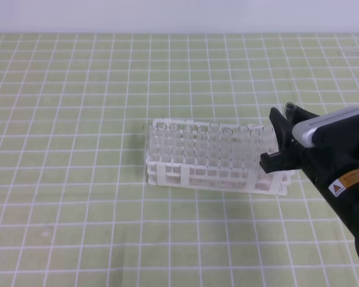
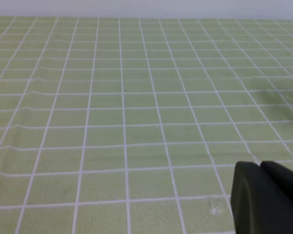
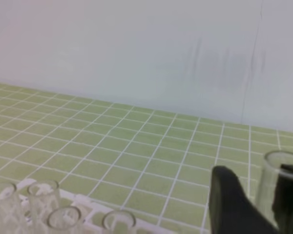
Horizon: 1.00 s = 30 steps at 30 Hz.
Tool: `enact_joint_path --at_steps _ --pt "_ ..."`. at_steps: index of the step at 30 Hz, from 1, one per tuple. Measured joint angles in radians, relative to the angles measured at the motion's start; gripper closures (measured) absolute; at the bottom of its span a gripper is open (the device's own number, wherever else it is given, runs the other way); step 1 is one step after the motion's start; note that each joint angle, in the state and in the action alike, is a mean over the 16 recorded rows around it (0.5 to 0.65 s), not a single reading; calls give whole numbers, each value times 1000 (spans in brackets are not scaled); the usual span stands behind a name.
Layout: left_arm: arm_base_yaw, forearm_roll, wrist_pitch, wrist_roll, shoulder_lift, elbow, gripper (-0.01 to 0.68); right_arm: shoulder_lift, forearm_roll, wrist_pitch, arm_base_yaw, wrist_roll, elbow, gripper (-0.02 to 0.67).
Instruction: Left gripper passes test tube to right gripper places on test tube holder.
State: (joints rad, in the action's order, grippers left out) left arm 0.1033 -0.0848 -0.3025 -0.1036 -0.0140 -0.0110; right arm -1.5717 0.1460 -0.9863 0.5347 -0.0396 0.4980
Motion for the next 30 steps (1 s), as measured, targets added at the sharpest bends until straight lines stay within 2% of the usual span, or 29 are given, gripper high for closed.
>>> enact_joint_path --at_steps 14,21,25,30 --pt "0 0 1 0 0 -1 673 34 -7 -8 0 58 -8 607" --pt "0 0 2 0 0 -2 673 182 -114 2 0 28 -9 622" --pt "0 0 2 0 0 -1 673 341 -205 83 0 1 -10 634" --pt "0 0 2 0 1 0 673 590 -298 343 0 -47 -10 647"
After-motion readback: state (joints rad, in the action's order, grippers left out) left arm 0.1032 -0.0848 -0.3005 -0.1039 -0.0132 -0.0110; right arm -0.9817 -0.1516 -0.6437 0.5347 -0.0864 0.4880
